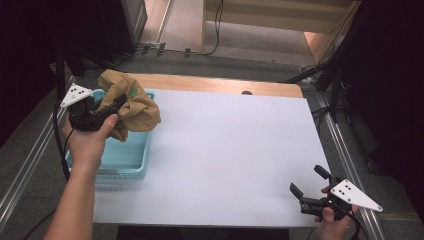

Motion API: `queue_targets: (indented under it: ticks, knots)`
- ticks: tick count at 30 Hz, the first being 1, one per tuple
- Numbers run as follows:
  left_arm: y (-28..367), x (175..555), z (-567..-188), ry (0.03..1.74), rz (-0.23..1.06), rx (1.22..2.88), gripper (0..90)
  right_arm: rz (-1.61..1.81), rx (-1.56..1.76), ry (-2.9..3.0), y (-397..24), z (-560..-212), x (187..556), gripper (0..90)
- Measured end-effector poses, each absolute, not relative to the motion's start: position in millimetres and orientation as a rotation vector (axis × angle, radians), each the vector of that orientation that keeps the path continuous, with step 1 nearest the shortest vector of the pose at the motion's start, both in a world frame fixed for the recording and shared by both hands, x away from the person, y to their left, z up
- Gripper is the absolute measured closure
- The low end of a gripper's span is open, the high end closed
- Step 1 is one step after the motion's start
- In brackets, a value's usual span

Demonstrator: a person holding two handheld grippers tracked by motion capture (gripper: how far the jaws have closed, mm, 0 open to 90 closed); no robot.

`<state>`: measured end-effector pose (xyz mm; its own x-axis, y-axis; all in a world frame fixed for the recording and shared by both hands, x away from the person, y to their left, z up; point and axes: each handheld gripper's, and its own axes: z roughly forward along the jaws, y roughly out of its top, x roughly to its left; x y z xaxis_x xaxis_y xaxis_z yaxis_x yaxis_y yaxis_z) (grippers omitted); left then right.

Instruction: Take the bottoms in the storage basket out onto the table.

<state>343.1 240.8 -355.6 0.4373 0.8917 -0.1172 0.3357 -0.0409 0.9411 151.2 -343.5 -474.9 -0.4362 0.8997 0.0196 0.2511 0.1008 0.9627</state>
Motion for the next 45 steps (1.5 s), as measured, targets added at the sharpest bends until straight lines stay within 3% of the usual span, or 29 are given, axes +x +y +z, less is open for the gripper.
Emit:
queue_targets:
  ticks: [45]
  knots:
    - [157.3,333.2,-351.4,0.925,0.552,1.634,68.5,1.365,1.122,1.775,-342.9,-474.6,151.1,0.0]
